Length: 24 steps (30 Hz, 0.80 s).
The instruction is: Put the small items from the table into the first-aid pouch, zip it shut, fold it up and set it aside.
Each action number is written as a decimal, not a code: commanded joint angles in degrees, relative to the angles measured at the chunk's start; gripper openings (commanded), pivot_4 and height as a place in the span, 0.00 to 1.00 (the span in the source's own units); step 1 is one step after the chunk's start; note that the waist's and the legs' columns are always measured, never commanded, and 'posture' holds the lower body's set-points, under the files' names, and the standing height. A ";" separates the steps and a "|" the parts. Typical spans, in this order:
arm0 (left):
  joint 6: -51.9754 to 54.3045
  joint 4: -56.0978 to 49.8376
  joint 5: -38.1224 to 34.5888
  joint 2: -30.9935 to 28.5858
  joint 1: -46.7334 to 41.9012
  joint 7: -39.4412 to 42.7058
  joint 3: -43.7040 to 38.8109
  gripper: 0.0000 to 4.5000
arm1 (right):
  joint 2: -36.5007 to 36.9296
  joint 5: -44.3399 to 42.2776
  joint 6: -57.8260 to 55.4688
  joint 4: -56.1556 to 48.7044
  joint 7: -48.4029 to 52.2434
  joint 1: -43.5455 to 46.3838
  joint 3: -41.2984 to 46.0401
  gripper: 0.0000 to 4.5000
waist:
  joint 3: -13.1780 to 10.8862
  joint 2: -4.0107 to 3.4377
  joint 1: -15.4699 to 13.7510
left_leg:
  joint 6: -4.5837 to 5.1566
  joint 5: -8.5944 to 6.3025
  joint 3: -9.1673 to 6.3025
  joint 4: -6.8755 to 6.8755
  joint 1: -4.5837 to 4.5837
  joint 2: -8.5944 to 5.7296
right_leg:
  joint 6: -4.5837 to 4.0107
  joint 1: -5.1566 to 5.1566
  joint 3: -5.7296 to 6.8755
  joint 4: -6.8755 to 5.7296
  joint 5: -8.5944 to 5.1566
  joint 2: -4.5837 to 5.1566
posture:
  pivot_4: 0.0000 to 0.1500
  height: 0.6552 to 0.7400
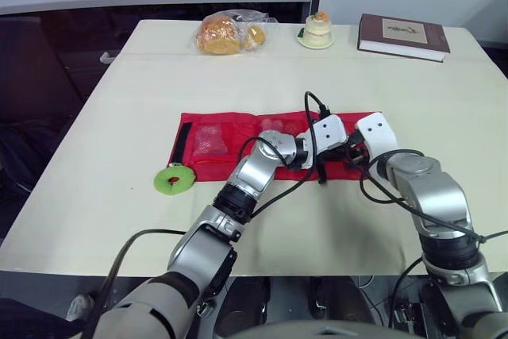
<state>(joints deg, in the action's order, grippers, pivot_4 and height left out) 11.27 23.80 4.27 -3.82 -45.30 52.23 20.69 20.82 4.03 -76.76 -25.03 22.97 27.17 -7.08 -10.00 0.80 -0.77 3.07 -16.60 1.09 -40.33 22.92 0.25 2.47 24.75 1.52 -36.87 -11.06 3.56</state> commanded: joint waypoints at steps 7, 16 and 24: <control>-2.79 4.38 -0.74 0.56 -2.94 -1.00 -0.83 0.00 | 7.07 -9.29 -1.72 -14.75 6.04 -4.69 3.65 0.53 | 0.00 0.00 0.08 | 0.01 -0.01 -0.02 0.02 0.00 0.01 | 0.01 0.00 0.02 0.01 -0.01 -0.01 | 1.00 0.87; -3.45 5.14 -0.98 0.44 -3.08 -0.79 -1.01 0.00 | 14.23 -13.73 2.22 -16.73 8.16 -11.92 10.19 0.04 | -0.01 0.01 0.10 | 0.02 -0.01 -0.03 0.02 0.01 0.02 | 0.02 -0.01 0.03 0.05 -0.01 0.01 | 1.00 0.87; -4.12 5.30 -1.04 0.59 -3.31 -0.35 -0.88 0.00 | 11.14 -13.19 7.55 -9.73 3.77 -11.42 5.84 0.01 | -0.01 0.01 0.07 | 0.02 -0.01 -0.02 0.03 0.00 0.04 | 0.02 0.00 0.02 0.04 -0.01 -0.02 | 1.00 0.87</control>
<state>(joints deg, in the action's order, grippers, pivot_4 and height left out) 8.15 29.89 4.25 -3.68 -47.37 51.59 20.27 32.63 -9.43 -71.37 -34.99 28.04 14.69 -1.29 -10.00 0.82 -0.70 3.09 -16.61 1.06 -40.30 22.92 0.29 2.49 24.75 1.55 -36.82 -11.07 3.54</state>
